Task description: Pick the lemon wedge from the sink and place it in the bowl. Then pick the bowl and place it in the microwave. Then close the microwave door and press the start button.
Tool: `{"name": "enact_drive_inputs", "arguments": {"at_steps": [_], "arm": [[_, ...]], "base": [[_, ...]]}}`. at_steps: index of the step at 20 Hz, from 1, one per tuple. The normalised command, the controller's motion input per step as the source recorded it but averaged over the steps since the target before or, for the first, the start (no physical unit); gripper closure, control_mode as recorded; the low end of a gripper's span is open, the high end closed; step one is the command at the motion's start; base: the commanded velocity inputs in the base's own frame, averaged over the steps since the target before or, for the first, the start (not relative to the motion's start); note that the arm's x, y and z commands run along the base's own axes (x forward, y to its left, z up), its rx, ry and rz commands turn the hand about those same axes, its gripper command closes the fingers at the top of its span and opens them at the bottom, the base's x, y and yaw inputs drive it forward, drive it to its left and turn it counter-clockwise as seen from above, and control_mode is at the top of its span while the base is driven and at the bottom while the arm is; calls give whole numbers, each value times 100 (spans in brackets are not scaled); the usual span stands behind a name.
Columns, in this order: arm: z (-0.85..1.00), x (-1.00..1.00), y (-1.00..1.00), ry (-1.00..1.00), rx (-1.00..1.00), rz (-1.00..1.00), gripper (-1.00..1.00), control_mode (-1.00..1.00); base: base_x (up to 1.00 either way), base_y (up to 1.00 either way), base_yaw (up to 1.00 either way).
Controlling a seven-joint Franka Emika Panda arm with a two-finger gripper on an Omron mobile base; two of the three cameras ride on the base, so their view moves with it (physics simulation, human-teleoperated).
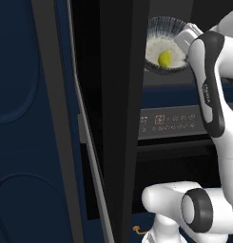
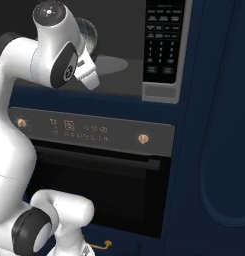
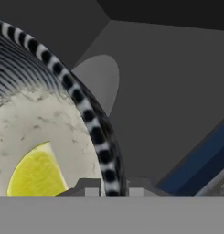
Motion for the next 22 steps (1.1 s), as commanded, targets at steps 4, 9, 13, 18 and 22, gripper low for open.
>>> {"name": "enact_drive_inputs", "arguments": {"at_steps": [4, 9, 13, 18, 22], "arm": [[0, 68, 0, 0, 0, -1, 100, -100], [0, 65, -1, 0, 0, -1, 100, -100], [-9, 50, -2, 0, 0, 0, 100, -100], [-22, 21, 0, 0, 0, 0, 100, -100], [-21, 13, 0, 0, 0, 0, 100, -100]], "base": [[0, 0, 0], [0, 0, 0], [0, 0, 0], [0, 0, 0], [0, 0, 0]]}}
